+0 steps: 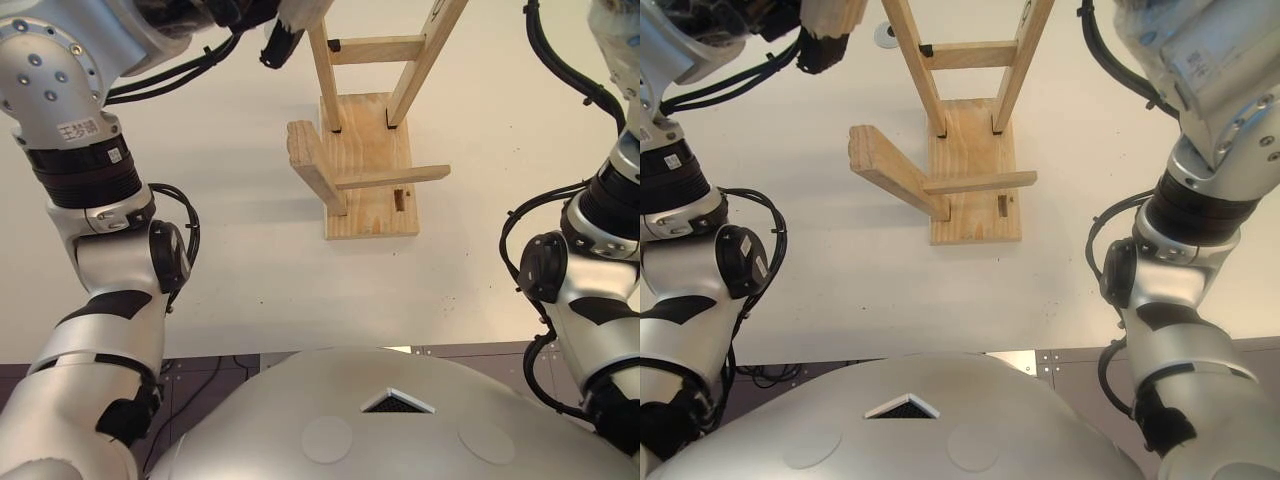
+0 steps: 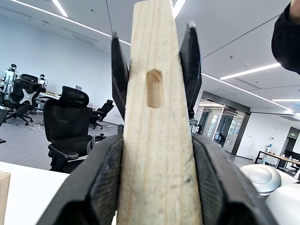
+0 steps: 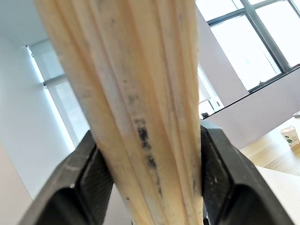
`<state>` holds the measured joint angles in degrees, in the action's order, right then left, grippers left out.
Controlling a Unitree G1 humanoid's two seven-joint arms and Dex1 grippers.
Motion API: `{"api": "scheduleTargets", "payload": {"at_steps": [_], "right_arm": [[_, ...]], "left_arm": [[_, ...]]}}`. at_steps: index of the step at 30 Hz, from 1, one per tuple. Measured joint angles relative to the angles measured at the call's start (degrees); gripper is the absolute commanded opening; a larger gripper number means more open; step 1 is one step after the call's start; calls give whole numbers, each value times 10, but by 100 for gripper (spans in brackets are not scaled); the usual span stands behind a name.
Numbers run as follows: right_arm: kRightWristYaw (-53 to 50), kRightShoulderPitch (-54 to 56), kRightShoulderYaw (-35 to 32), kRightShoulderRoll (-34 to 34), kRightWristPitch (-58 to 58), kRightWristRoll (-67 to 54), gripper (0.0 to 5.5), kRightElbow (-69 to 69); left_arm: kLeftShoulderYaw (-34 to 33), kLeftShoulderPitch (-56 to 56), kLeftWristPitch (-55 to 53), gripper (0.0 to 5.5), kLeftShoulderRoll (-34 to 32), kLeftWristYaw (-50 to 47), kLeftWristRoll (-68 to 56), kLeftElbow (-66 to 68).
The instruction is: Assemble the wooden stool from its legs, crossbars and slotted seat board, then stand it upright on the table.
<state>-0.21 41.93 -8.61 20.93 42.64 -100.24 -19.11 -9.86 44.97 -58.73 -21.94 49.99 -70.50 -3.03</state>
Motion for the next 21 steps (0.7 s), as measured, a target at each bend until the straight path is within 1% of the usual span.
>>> {"api": "scheduleTargets", "payload": {"at_steps": [1,2,3,7,8,10,12,14,16,17,21], "right_arm": [[1,0,0,0,0,0,227,0],[2,-1,0,0,0,1,226,0],[3,-1,0,1,0,4,225,0],[18,-11,0,5,5,33,213,2],[26,-12,-1,8,6,43,213,2],[52,-23,-10,42,10,72,210,0],[83,-55,-27,73,15,107,209,-1],[112,-87,-38,98,21,136,208,-7],[143,-136,-57,129,25,172,208,-13],[164,-178,-69,140,25,201,208,-18],[217,-294,-76,141,-1,299,208,-23]], "left_arm": [[0,0,0,203,0,0,0,0],[0,0,-1,239,0,0,0,0],[0,0,-1,244,0,-1,1,0],[14,1,17,319,-10,10,41,2],[16,1,20,330,-18,18,50,6],[17,-1,33,361,-37,34,77,27],[17,-7,42,402,-54,50,105,52],[17,-8,53,430,-59,60,118,66],[14,-9,55,467,-69,69,127,77],[8,-10,55,488,-70,70,127,80],[-19,-23,59,491,-70,56,126,81]]}}
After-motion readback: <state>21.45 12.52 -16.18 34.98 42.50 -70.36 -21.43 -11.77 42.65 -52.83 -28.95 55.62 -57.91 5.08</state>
